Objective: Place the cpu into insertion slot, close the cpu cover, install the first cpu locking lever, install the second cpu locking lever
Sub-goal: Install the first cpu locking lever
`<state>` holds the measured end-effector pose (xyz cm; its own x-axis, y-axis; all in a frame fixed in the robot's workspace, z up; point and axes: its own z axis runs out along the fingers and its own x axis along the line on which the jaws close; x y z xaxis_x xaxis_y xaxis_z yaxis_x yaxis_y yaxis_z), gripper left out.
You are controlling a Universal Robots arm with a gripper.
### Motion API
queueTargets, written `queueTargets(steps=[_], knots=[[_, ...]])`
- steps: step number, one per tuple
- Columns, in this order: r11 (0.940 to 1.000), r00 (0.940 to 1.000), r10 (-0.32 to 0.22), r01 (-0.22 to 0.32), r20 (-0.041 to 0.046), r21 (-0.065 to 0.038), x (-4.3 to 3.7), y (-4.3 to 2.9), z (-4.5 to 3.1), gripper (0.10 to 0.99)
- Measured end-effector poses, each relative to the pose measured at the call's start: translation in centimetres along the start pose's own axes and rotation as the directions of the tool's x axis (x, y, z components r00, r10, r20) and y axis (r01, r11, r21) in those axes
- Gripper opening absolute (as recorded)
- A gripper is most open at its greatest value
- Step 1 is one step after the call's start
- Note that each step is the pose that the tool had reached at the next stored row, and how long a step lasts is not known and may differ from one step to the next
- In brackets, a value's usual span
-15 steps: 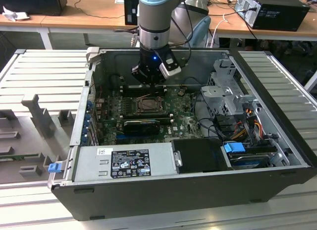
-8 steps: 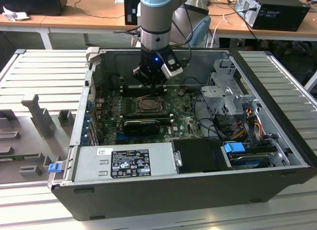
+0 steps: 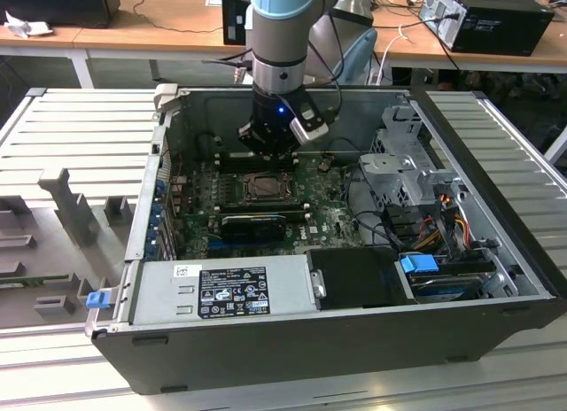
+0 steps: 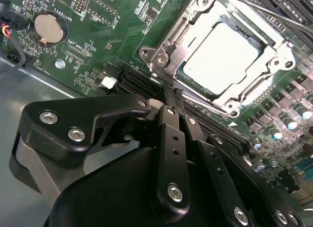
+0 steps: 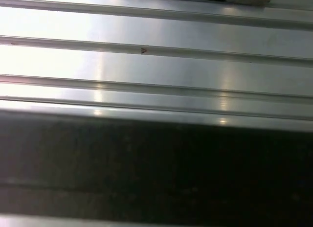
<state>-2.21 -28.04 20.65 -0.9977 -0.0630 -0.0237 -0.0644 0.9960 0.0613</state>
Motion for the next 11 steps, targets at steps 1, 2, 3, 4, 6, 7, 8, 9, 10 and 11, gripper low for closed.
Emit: queueTargets(steps=[1,2,3,4,6,7,8,9,10,11], knots=[[1.0,1.0,0.0,0.0,-0.0001,0.001,-0.01,0.0,0.04,0.106],[1.0,1.0,-0.001,0.001,-0.0002,0.003,-0.01,-0.01,0.09,0.106],[1.0,1.0,-0.001,0.001,-0.0005,0.007,0.0,-0.01,0.15,0.106],[0.9999,1.0,-0.002,0.002,-0.0009,0.01,0.0,-0.01,0.19,0.106],[0.9998,1.0,-0.002,0.002,-0.0013,0.018,0.0,-0.02,0.28,0.106],[0.9998,1.0,-0.003,0.003,-0.0014,0.021,0.0,-0.02,0.33,0.106],[0.9997,1.0,-0.003,0.003,-0.0016,0.023,0.0,-0.02,0.4,0.106],[0.9997,1.0,-0.003,0.003,-0.0017,0.023,0.0,-0.02,0.46,0.106],[0.9997,1.0,-0.003,0.003,-0.0018,0.023,0.01,-0.03,0.49,0.106],[0.9997,1.0,-0.003,0.003,-0.0018,0.023,0.01,-0.03,0.5,0.106]])
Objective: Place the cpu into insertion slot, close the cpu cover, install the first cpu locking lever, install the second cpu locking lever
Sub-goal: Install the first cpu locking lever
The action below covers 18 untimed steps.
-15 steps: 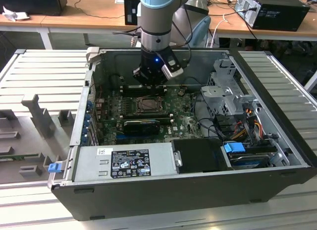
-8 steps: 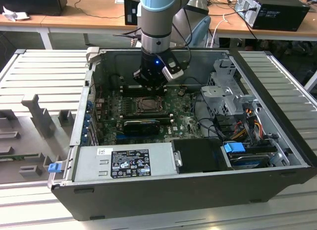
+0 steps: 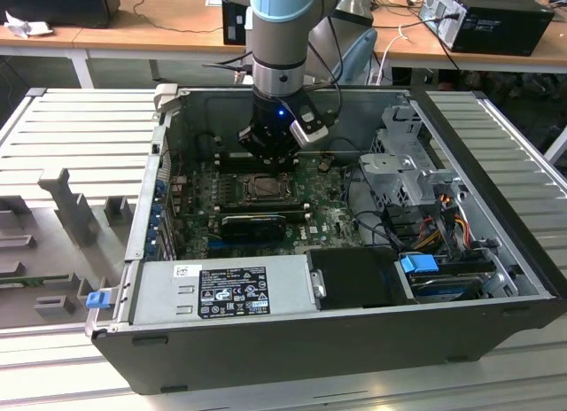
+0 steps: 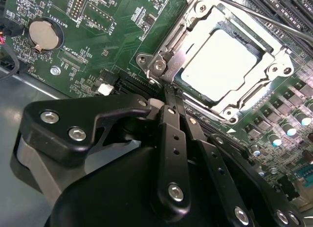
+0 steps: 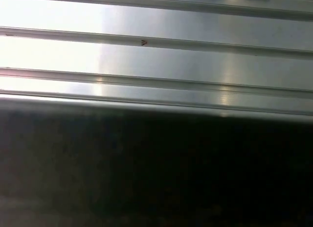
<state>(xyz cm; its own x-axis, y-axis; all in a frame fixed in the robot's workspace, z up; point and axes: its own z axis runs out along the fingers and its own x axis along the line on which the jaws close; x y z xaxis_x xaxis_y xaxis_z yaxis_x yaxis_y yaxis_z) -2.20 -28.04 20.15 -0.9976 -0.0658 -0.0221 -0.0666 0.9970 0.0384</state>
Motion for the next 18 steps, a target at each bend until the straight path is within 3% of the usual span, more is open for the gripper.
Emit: queueTargets(steps=[4,11,18], knots=[[1.0,1.0,0.0,0.0,0.0005,-0.003,-0.01,0.01,-0.07,0.106],[1.0,1.0,0.0,0.0,0.0003,-0.002,-0.03,0.04,-0.94,0.106],[1.0,1.0,0.0,0.0,0.0003,-0.002,-0.02,-0.07,-0.97,0.106]])
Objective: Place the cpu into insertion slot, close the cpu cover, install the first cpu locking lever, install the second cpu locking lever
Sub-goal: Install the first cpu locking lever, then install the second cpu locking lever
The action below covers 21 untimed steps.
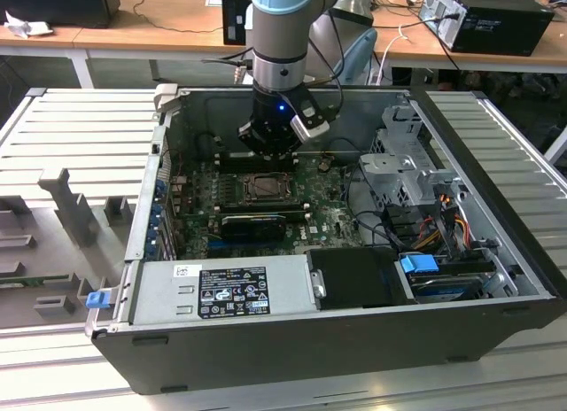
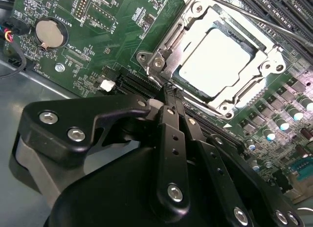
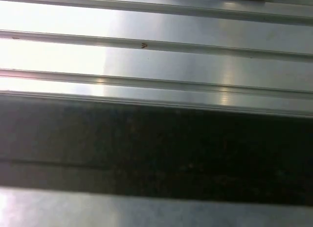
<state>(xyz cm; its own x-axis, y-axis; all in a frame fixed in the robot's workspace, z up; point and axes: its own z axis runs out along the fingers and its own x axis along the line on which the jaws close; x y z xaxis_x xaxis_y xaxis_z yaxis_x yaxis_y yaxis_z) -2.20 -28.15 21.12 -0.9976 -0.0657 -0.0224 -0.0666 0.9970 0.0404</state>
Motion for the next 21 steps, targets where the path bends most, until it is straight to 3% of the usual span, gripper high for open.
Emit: queueTargets(steps=[21], knots=[[1.0,1.0,0.0,0.0,0.0,0.0,0.05,-0.8,-0.03,0.106]])
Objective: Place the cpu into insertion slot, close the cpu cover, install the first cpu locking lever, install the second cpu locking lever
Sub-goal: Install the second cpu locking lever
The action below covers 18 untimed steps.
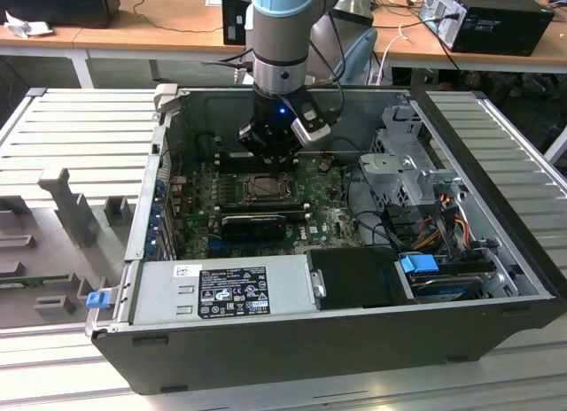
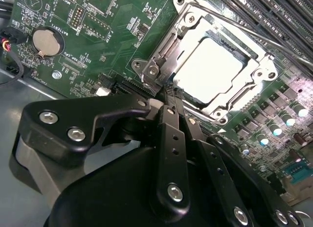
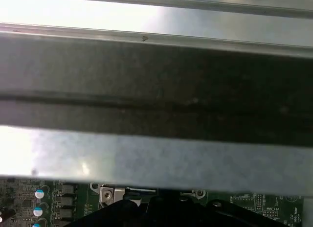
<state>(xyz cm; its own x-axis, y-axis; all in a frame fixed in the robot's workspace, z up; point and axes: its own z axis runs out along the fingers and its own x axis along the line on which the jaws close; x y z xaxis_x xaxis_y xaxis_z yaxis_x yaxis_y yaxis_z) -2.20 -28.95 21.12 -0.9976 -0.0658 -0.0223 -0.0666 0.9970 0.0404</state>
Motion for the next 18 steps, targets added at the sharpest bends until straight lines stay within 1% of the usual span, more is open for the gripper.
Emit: queueTargets(steps=[2,5,10,18], knots=[[1.0,1.0,0.0,0.0,-0.0002,0.0,0.0,-0.06,-0.06,0.106],[1.0,1.0,0.0,0.0,0.0,0.001,-0.01,-0.05,-0.59,0.106],[1.0,1.0,0.0,0.0,-0.0001,0.001,0.01,-0.42,-0.6,0.106],[1.0,1.0,0.0,0.0,-0.0001,0.001,0.02,-0.54,-0.61,0.106]])
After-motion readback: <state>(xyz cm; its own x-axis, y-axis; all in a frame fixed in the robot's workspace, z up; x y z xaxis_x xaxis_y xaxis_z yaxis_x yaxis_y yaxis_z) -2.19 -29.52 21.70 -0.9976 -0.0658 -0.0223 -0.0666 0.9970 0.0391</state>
